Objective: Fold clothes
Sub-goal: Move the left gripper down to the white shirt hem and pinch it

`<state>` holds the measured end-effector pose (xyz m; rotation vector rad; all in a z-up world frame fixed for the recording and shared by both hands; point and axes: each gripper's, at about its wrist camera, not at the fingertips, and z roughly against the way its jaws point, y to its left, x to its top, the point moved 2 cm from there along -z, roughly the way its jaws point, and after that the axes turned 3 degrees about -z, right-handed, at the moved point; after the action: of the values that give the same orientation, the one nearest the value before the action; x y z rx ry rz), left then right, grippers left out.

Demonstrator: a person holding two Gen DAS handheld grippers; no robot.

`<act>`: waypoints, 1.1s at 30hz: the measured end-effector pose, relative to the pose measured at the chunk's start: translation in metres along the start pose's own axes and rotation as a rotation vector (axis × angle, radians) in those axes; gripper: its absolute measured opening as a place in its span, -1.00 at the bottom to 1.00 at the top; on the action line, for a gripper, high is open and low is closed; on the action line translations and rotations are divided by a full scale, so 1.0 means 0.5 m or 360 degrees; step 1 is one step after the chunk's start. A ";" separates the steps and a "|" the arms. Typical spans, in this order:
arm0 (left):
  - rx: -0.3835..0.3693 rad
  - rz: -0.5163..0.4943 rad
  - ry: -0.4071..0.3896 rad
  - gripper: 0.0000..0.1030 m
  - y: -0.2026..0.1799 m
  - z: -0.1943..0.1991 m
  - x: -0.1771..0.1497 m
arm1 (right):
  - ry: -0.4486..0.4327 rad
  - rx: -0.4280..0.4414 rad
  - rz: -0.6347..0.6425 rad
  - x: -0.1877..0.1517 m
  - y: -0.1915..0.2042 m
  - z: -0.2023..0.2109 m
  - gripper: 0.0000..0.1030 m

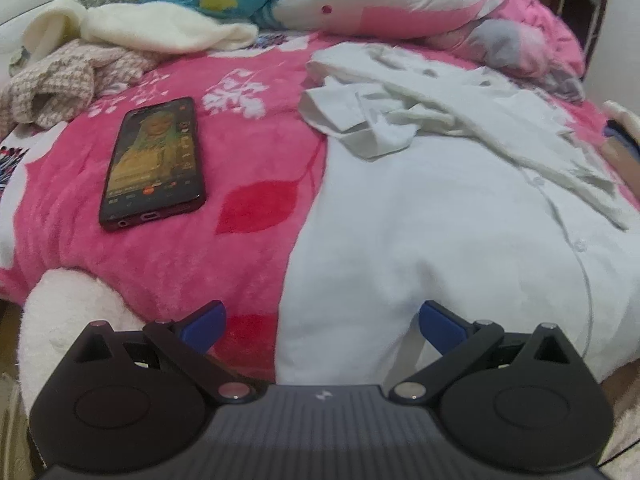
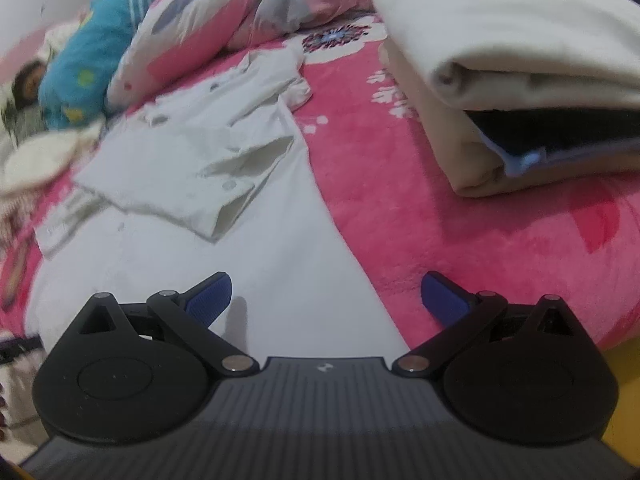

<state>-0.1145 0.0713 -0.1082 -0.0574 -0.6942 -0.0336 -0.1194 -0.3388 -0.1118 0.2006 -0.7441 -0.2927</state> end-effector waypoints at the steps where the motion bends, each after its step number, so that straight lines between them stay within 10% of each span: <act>1: -0.0012 0.0001 -0.0005 1.00 0.001 0.001 -0.003 | 0.0016 -0.0026 0.0039 0.000 0.007 -0.003 0.98; 11: -0.0216 -0.0034 -0.0094 0.98 0.005 0.023 -0.032 | 0.0050 -0.0058 0.0163 -0.003 0.015 -0.006 0.98; 25: -0.0326 -0.0020 0.0004 0.12 0.046 -0.001 -0.026 | 0.0036 -0.0018 0.0191 -0.006 0.012 -0.003 0.98; 33: -0.0404 0.0186 -0.0018 0.08 0.076 -0.013 -0.019 | 0.0020 -0.0031 0.0192 -0.007 0.015 -0.008 0.98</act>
<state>-0.1158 0.1087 -0.1207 -0.3418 -0.6941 -0.0094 -0.1175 -0.3304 -0.1148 0.1386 -0.7374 -0.1837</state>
